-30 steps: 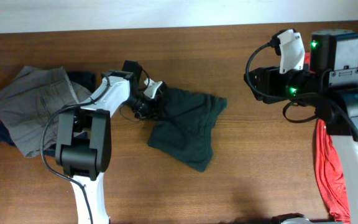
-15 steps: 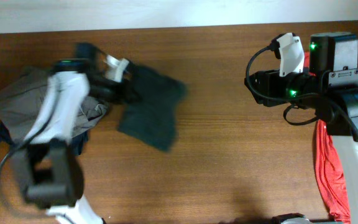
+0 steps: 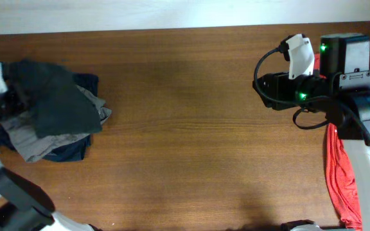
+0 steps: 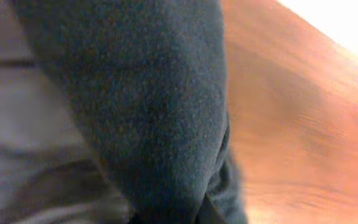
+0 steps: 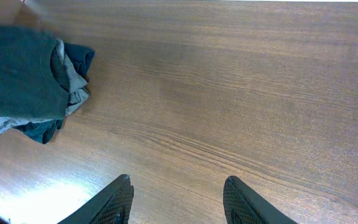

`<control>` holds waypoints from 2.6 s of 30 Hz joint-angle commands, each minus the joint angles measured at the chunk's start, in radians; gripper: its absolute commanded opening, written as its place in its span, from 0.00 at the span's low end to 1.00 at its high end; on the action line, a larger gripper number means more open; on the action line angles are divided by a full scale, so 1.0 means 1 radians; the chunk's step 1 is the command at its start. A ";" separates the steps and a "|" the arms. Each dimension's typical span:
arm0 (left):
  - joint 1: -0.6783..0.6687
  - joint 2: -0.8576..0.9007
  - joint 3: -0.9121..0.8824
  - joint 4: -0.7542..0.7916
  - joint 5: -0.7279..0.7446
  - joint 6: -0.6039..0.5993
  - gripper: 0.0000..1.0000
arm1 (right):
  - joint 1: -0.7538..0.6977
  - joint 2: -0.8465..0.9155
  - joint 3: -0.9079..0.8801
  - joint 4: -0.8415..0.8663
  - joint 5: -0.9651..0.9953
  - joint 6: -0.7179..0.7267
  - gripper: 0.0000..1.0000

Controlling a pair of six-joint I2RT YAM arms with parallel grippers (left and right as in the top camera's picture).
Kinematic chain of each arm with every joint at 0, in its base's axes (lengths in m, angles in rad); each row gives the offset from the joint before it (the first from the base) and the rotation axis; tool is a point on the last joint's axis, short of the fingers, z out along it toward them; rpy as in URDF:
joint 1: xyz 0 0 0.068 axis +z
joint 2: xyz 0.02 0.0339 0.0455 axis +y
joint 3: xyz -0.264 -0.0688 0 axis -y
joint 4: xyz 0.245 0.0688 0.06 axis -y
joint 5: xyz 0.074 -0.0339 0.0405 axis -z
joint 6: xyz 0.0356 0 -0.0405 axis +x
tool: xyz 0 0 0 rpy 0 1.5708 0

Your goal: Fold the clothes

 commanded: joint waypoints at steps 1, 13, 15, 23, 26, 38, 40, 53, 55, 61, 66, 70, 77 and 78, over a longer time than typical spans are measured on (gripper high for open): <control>0.069 0.062 -0.003 0.023 -0.073 0.022 0.05 | 0.005 -0.014 0.010 -0.019 0.010 -0.011 0.52; 0.187 0.090 0.212 -0.160 -0.061 -0.044 0.99 | 0.005 -0.015 0.010 -0.032 0.009 -0.011 0.52; 0.183 0.076 0.356 -0.265 0.004 -0.013 0.99 | 0.004 -0.019 0.011 -0.026 0.010 -0.011 0.52; -0.034 -0.047 0.818 -0.587 0.060 0.150 0.99 | 0.004 -0.078 0.080 0.008 0.052 0.030 0.63; -0.237 -0.155 0.849 -0.609 -0.134 0.150 0.99 | 0.004 -0.122 0.127 0.008 0.092 0.073 0.70; -0.703 -0.414 0.849 -0.652 -0.417 0.193 0.99 | 0.005 -0.235 0.151 -0.005 0.092 0.072 0.99; -0.703 -0.436 0.849 -0.661 -0.417 0.193 0.99 | 0.005 -0.235 0.151 -0.018 0.092 0.072 0.99; -0.703 -0.502 0.848 -0.718 -0.402 0.194 0.99 | 0.005 -0.203 0.150 -0.166 0.073 0.072 0.99; -0.703 -0.502 0.848 -0.720 -0.402 0.194 0.99 | 0.005 -0.197 0.150 -0.169 0.073 0.072 0.99; -0.703 -0.501 0.848 -0.720 -0.402 0.194 0.99 | 0.003 -0.216 0.151 -0.124 0.088 0.007 0.99; -0.703 -0.500 0.848 -0.720 -0.402 0.194 0.99 | 0.003 -0.303 0.149 -0.056 0.130 -0.150 0.99; -0.703 -0.501 0.848 -0.720 -0.402 0.194 0.99 | 0.003 -0.393 0.101 -0.054 0.296 -0.169 0.99; -0.703 -0.501 0.848 -0.720 -0.402 0.194 0.99 | -0.029 -0.670 -0.320 0.157 0.377 -0.183 0.99; -0.703 -0.501 0.848 -0.720 -0.402 0.194 0.99 | -0.037 -0.715 -0.408 0.192 0.377 -0.183 0.99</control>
